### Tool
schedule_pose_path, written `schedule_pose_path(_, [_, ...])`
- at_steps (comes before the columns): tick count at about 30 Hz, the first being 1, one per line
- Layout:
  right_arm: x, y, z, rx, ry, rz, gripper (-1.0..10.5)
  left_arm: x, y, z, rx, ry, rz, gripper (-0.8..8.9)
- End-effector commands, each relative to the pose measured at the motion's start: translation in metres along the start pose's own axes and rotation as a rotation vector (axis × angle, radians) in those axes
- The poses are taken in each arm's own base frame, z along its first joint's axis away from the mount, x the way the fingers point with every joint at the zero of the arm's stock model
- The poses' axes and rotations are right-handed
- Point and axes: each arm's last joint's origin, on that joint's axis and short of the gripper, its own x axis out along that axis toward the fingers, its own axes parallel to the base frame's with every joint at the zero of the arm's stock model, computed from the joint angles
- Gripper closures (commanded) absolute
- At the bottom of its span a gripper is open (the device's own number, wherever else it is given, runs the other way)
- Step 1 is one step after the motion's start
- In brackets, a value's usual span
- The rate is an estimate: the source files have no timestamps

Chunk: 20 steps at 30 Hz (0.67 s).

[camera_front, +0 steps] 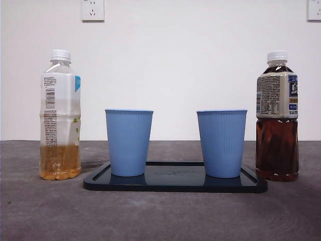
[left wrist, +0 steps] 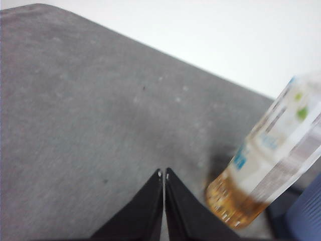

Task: Pour the drink into the cup

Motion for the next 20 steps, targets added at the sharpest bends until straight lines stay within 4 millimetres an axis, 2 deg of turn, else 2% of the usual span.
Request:
schedule_pose_path(1, [-0.008,0.008,0.023,0.033,-0.082,0.030,9.4,-0.009,-0.009,0.022,-0.037,-0.065,-0.029,8.06])
schedule_pose_path(11, [-0.034,0.031,0.085,0.019,-0.211,0.081,9.4,-0.030,-0.037,0.082,-0.018,-0.077,-0.132,8.06])
schedule_pose_path(20, [-0.037,0.049,0.124,-0.070,-0.025,0.178,9.4,-0.027,-0.057,0.118,0.150,0.167,-0.212,8.07])
